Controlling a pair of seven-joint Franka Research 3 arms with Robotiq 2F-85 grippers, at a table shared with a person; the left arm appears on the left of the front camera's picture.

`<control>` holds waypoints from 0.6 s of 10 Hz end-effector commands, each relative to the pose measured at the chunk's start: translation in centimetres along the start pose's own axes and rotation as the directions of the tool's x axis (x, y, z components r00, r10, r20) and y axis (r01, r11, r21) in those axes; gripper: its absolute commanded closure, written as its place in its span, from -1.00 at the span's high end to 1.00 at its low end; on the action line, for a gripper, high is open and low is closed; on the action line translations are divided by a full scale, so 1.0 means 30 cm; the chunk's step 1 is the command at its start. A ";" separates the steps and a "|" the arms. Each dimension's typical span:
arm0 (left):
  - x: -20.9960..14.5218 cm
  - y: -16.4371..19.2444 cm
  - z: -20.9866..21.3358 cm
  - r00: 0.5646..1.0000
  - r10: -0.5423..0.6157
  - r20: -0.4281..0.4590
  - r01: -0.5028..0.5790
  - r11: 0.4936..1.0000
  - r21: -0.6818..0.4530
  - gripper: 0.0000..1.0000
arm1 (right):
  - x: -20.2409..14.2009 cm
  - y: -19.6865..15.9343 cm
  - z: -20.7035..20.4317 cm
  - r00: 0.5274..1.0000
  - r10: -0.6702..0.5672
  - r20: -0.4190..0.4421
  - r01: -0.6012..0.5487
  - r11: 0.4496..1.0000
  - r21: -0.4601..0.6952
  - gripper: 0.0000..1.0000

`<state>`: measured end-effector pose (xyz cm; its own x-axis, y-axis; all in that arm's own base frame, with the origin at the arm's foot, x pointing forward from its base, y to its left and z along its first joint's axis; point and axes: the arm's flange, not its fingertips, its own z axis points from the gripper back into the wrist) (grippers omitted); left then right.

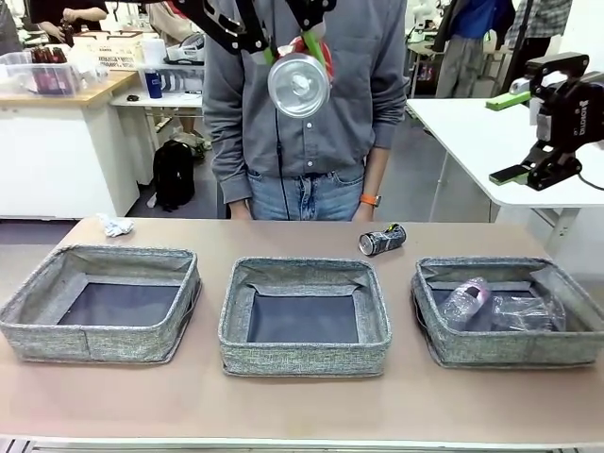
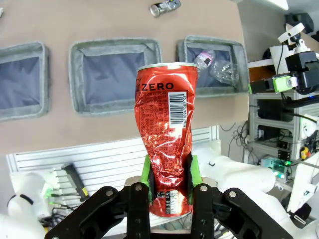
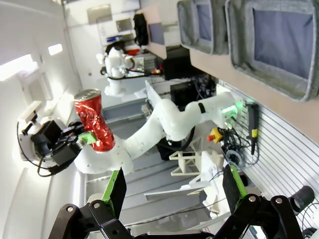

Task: Sort the waste into the appropriate baskets.
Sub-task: Place the picked waste into the Fabric basket indicated by the person.

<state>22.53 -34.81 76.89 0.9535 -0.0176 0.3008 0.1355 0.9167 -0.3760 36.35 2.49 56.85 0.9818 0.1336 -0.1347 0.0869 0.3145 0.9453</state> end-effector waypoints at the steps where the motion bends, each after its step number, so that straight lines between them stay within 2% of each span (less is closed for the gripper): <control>1: -0.013 0.023 0.001 1.000 -0.009 0.013 0.009 1.000 0.010 -0.42 | 0.007 0.013 0.007 1.000 0.003 0.003 -0.003 1.000 0.010 1.00; 6: -0.013 0.023 0.001 1.000 -0.009 0.013 0.009 1.000 0.010 -0.42 | 0.007 0.013 0.007 1.000 0.003 0.003 -0.003 1.000 0.010 1.00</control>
<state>22.52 -34.81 76.89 0.9535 -0.0177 0.3008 0.1356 0.9167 -0.3760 36.35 2.49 56.85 0.9818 0.1336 -0.1347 0.0869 0.3145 0.9453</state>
